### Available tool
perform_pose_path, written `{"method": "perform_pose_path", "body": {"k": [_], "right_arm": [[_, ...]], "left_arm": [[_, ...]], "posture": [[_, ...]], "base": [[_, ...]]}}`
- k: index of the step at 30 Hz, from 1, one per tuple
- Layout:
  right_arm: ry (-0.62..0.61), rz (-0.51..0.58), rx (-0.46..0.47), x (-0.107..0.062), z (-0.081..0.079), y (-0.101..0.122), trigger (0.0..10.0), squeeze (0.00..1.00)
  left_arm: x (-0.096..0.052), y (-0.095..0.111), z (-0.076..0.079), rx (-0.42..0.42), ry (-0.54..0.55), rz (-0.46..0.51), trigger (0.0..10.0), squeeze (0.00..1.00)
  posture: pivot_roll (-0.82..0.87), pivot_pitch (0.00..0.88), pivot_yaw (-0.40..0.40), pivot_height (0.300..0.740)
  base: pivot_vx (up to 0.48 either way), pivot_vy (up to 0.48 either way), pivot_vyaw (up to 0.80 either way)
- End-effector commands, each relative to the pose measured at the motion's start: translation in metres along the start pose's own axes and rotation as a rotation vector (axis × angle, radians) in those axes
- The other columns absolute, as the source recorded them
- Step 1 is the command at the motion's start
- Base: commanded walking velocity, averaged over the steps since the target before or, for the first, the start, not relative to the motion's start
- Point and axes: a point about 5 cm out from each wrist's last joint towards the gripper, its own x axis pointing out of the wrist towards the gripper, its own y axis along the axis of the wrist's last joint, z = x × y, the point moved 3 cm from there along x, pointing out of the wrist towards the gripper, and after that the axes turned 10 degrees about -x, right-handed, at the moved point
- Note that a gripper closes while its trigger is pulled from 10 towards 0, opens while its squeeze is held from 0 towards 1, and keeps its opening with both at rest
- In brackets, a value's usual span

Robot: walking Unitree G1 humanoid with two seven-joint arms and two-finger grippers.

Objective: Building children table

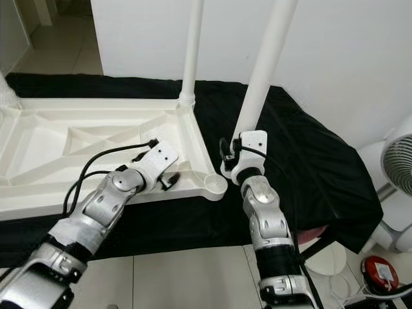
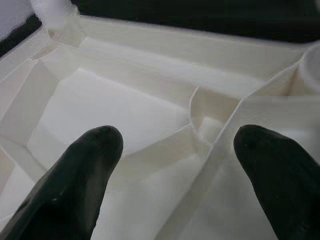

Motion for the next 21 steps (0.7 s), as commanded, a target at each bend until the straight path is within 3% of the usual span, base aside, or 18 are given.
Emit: {"method": "perform_pose_path", "body": {"k": [1, 11, 15, 21], "right_arm": [[0.008, 0.019, -0.017, -0.001, -0.001, 0.003, 10.0, 0.0], [0.029, 0.024, -0.018, -0.002, -0.009, -0.002, 10.0, 0.0], [0.046, 0.037, 0.002, -0.002, -0.013, 0.0, 10.0, 0.0], [0.055, 0.002, 0.008, -0.007, -0.015, -0.014, 10.0, 0.0]], "left_arm": [[-0.004, 0.009, 0.004, -0.033, 0.009, 0.068, 10.0, 0.0], [-0.023, 0.006, 0.018, -0.037, -0.076, 0.164, 10.0, 0.0], [-0.037, 0.003, 0.028, -0.159, -0.168, 0.165, 10.0, 0.0], [-0.046, 0.003, 0.032, -0.202, -0.189, 0.198, 10.0, 0.0]], "posture": [[0.0, 0.0, -0.115, 0.74], [0.02, 0.0, -0.133, 0.74], [0.03, 0.0, -0.137, 0.74], [0.03, 0.0, -0.143, 0.74]], "base": [[0.0, 0.0, 0.0], [0.0, 0.0, 0.0], [0.0, 0.0, 0.0], [0.0, 0.0, 0.0]]}}
